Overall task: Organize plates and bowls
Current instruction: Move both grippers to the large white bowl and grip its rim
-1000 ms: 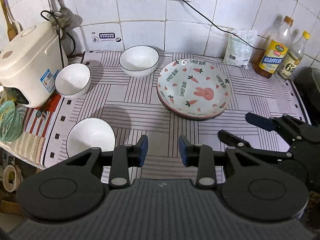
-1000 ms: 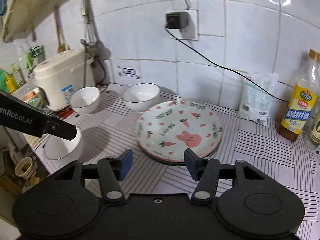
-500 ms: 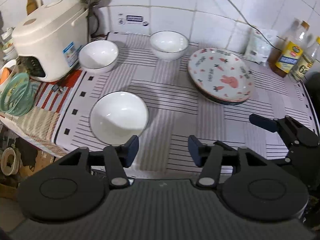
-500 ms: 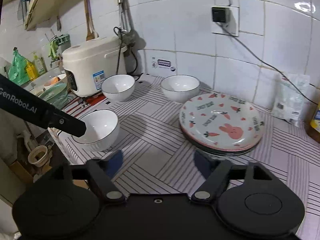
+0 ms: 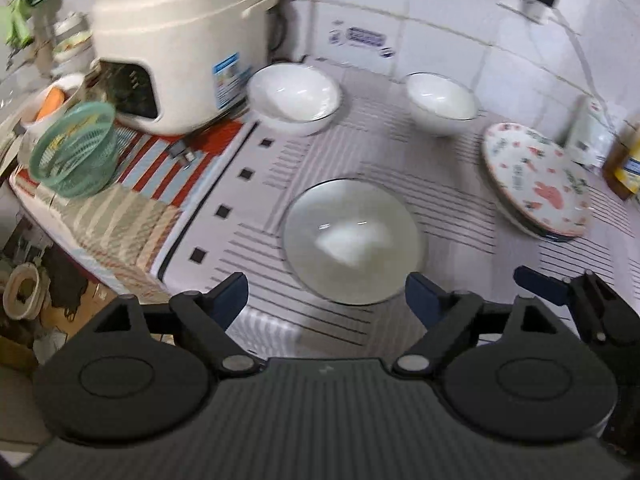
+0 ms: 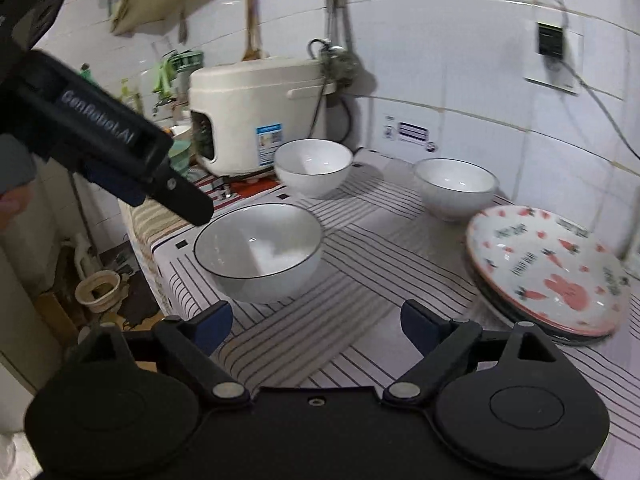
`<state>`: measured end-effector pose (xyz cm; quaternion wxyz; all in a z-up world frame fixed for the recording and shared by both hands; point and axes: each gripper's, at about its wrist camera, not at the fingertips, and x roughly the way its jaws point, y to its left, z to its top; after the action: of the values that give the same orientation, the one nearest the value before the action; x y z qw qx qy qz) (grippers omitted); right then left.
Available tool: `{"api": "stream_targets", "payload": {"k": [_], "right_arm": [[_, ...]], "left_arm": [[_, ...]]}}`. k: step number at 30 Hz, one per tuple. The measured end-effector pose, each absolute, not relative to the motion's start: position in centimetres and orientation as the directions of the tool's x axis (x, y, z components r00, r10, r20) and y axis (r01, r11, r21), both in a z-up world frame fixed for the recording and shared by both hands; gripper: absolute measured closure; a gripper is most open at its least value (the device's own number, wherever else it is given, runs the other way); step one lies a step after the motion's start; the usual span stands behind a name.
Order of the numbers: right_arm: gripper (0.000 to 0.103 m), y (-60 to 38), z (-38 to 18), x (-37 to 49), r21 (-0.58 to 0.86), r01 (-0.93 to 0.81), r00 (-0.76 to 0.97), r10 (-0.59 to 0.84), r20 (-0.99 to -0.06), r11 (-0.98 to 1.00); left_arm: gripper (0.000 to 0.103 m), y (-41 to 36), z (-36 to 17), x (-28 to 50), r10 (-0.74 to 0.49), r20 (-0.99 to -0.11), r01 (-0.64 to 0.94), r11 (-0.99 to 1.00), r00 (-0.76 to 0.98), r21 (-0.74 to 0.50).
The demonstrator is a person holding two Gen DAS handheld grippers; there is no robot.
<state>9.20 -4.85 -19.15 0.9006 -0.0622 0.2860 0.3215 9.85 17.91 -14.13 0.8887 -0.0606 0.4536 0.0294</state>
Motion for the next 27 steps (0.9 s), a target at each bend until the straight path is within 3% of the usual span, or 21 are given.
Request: {"api": "stream_targets", "payload": {"k": [13, 15, 17, 18, 19, 20, 27], "right_arm": [[0.010, 0.1, -23.3, 12.2, 0.181, -0.651, 0.543, 0.619, -0.568, 0.737], [0.010, 0.6, -23.8, 12.6, 0.185, -0.649, 0.540, 0.619, -0.570, 0.738], [0.010, 1.0, -24.3, 13.2, 0.180, -0.647, 0.543, 0.613, -0.574, 0.741], [0.010, 1.2, -24.5, 13.5, 0.180, -0.653, 0.535, 0.616, -0.578, 0.736], [0.010, 1.5, -24.7, 13.7, 0.184, -0.660, 0.525, 0.622, -0.580, 0.729], [0.010, 1.7, -24.8, 13.9, 0.186, -0.664, 0.520, 0.626, -0.582, 0.724], [0.012, 2.6, -24.7, 13.7, 0.169, -0.692, 0.513, 0.643, -0.568, 0.701]], "left_arm": [[0.020, 19.1, -20.6, 13.9, -0.019, -0.853, -0.137, 0.985, 0.522, -0.106], [0.026, 19.0, -20.8, 14.4, -0.025, -0.850, -0.126, 0.986, 0.527, -0.107], [0.052, 19.1, -20.9, 14.8, -0.029, -0.850, -0.124, 0.986, 0.525, -0.110], [0.057, 19.1, -20.9, 15.0, -0.032, -0.853, -0.124, 0.986, 0.520, -0.113], [0.072, 19.1, -21.0, 15.2, -0.038, -0.858, -0.128, 0.985, 0.511, -0.119], [0.077, 19.2, -21.1, 15.3, -0.040, -0.865, -0.136, 0.983, 0.500, -0.124], [0.082, 18.6, -20.9, 15.2, -0.017, -0.876, -0.134, 0.987, 0.482, -0.093]]}}
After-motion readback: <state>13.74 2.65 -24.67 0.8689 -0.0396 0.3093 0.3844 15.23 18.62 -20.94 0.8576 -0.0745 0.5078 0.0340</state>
